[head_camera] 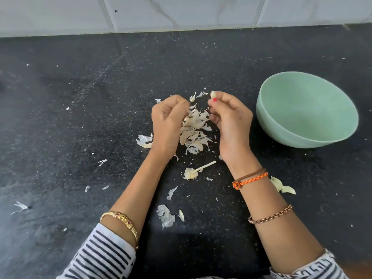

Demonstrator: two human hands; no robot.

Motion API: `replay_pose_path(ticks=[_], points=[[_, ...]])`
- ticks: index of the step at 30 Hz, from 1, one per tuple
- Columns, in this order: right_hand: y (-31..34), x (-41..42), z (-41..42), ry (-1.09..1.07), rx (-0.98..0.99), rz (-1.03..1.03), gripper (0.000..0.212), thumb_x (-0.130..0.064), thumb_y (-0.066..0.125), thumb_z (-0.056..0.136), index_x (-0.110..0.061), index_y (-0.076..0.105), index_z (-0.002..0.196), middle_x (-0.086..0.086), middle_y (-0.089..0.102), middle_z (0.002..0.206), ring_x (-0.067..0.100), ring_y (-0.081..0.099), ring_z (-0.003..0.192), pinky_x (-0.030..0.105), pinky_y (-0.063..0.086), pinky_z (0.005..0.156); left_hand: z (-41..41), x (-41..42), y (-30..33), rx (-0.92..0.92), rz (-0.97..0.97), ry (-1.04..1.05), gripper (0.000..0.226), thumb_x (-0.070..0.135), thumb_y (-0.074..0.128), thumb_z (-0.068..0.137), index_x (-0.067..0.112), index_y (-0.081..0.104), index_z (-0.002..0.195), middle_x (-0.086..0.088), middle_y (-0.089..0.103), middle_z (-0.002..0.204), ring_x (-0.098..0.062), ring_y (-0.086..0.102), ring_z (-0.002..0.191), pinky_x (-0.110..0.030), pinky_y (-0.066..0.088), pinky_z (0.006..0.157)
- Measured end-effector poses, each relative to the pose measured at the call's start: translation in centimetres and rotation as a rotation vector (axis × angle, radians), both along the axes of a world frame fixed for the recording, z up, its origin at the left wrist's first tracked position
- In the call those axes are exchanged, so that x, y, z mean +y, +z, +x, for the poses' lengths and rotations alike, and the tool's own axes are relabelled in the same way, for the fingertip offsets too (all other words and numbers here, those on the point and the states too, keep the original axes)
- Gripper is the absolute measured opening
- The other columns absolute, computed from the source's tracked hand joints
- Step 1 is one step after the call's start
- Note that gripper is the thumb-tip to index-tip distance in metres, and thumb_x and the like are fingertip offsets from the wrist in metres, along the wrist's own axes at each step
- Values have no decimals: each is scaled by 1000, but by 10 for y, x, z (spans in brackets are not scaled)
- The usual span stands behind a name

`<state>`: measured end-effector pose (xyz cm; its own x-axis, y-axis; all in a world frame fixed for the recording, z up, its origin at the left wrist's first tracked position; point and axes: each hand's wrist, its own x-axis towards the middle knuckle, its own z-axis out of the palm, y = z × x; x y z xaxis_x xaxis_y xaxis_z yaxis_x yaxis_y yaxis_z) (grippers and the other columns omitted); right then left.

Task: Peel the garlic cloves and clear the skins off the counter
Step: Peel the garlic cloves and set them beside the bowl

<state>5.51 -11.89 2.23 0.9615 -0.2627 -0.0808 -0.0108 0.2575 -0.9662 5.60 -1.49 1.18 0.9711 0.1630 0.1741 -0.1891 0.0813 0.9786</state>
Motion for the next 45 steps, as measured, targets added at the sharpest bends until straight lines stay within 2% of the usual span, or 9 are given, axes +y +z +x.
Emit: replay_pose_path(ticks=[5,7,9,13,18,24,29,40,45], points=[[-4,-4,1,-20,-118,-263,22,5,58,83,-13,71,83,-12,66,72,-4,60,67,16,50,67,6,8,-11,-79,238,74,45,18,55,78,-2,33,43,-11,26,43,-7,23,46,-21,22,45],[-6,-5,2,-22,-153,-326,22,5,59,83,-11,72,86,-11,67,76,-4,61,70,16,50,68,6,8,-13,-86,306,82,35,17,61,81,-1,52,53,-13,47,47,-9,36,48,-22,33,49],[-7,-6,1,-12,-196,-367,23,7,59,82,-12,72,88,-9,67,76,-5,60,68,14,47,66,5,6,-11,-89,236,58,7,12,67,80,13,64,73,1,60,62,-6,48,57,-18,41,57],[-9,-4,2,39,-214,-425,23,6,60,82,-12,72,89,-10,68,76,-4,62,69,11,47,66,6,7,-10,-116,155,36,22,1,68,80,21,61,86,7,61,75,3,51,64,-14,43,62],[-11,-3,2,57,-226,-443,18,7,64,80,-5,72,90,-10,66,72,-5,61,65,10,47,64,7,8,-9,-121,207,15,27,-3,65,82,24,59,85,9,58,76,4,50,65,-12,42,61],[-9,-4,0,29,-272,-468,25,9,64,77,-15,68,83,-13,63,64,0,61,59,13,49,61,7,7,-10,-110,231,4,27,-2,64,82,24,59,85,10,56,76,4,49,65,-11,41,62],[-7,-6,0,63,-280,-464,28,7,66,78,-20,65,83,-11,65,65,8,63,61,17,52,63,6,8,-8,-118,217,1,28,-4,63,82,23,59,88,7,57,76,4,51,65,-10,42,61],[-6,-5,0,96,-234,-424,26,5,69,76,-19,65,84,-6,66,64,4,63,62,12,48,63,8,8,-13,-161,299,-7,22,-1,60,81,18,58,90,13,52,75,4,47,65,-9,39,62],[-5,-7,-1,117,-231,-432,25,6,68,77,-16,65,86,-3,67,66,8,65,64,13,49,65,9,9,-13,-160,301,-81,30,-4,55,83,25,54,88,11,50,76,5,46,65,-9,39,63]])
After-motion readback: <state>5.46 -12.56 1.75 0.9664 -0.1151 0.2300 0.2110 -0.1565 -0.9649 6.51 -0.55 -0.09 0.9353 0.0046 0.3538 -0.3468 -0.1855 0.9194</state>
